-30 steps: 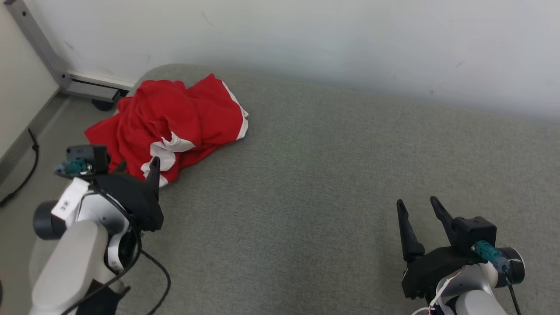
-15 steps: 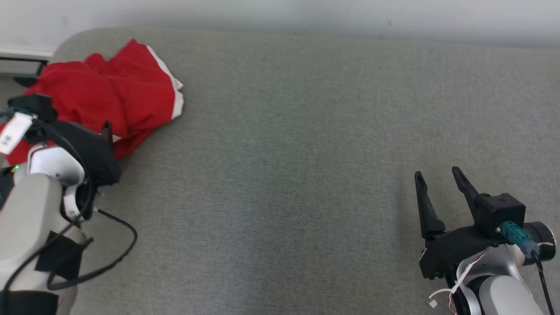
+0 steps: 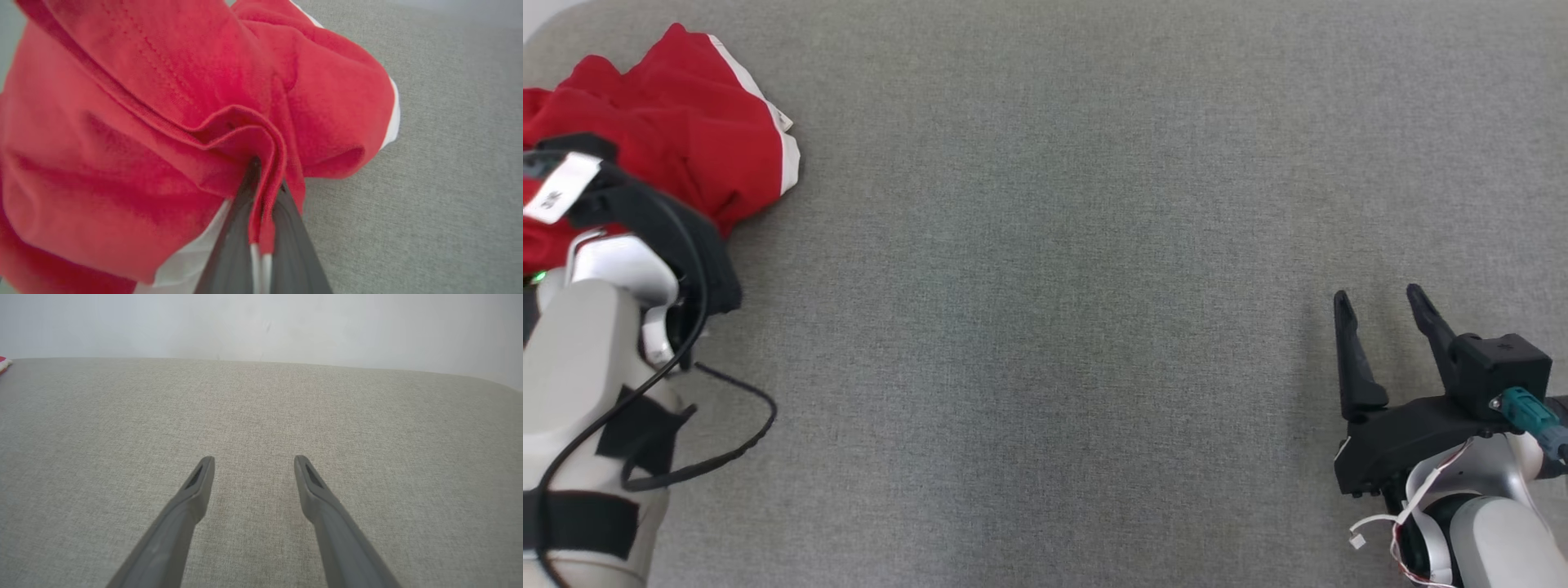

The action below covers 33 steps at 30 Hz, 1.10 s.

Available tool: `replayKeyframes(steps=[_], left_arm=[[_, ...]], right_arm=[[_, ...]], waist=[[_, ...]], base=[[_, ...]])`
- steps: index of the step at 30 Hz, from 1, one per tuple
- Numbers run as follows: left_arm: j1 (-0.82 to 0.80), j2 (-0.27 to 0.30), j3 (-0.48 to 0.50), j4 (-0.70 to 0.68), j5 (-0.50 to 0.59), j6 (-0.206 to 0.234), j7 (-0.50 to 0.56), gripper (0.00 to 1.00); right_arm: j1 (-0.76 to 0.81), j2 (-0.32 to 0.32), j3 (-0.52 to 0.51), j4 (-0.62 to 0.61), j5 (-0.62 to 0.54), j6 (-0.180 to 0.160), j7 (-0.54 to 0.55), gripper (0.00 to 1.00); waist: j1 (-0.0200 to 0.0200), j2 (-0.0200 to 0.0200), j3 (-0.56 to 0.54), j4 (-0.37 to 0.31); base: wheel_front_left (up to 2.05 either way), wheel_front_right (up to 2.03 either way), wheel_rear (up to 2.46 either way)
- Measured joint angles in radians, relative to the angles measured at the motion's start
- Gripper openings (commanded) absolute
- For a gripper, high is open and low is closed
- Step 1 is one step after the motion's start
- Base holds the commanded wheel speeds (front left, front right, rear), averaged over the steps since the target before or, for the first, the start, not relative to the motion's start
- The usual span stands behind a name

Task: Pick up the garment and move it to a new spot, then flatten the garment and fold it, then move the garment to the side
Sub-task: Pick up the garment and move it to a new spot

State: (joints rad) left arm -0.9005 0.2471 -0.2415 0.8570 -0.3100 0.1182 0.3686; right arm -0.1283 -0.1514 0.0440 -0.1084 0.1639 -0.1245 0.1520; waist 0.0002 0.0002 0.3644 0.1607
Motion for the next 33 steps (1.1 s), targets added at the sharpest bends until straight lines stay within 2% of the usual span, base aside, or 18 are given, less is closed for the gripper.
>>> replayKeyframes(steps=[3, 13, 17, 23, 30, 33], left_arm=[[-0.029, -0.029, -0.009, 0.028, 0.004, 0.005, -0.003, 0.0], [-0.116, -0.033, -0.027, 0.095, 0.04, 0.005, -0.071, 0.0], [-0.17, -0.059, -0.037, 0.095, 0.047, 0.003, -0.118, 0.0], [-0.229, -0.098, -0.073, 0.1, 0.063, -0.039, -0.179, 0.0], [-0.239, -0.195, -0.123, 0.097, 0.083, -0.078, -0.23, 0.0], [-0.239, -0.207, -0.133, 0.069, 0.081, -0.099, -0.25, 0.0]], right_arm=[[-0.001, 0.003, 0.003, 0.003, 0.0, 0.0, 0.011, 1.0], [-0.007, 0.039, 0.02, 0.05, 0.005, 0.0, 0.016, 1.0], [-0.007, 0.056, 0.021, 0.084, 0.014, 0.0, 0.015, 1.0], [-0.006, 0.077, 0.025, 0.135, 0.035, 0.0, -0.003, 1.0], [0.003, 0.089, 0.017, 0.185, 0.049, 0.0, -0.027, 1.0], [0.014, 0.092, 0.028, 0.192, 0.052, 0.0, -0.033, 1.0]], waist=[[0.0, 0.0, -0.001, 0.009], [-0.0002, -0.0001, -0.07, 0.023], [-0.0002, -0.0001, -0.11, 0.023], [-0.0003, -0.0002, -0.179, 0.015], [-0.0003, -0.0002, -0.269, -0.015], [-0.0005, -0.0003, -0.303, -0.038]], base=[[0.0, 0.0, 0.0], [0.0, 0.0, 0.0], [0.0, 0.0, 0.0], [0.0, 0.0, 0.0], [0.0, 0.0, 0.0], [0.0, 0.0, 0.0]])
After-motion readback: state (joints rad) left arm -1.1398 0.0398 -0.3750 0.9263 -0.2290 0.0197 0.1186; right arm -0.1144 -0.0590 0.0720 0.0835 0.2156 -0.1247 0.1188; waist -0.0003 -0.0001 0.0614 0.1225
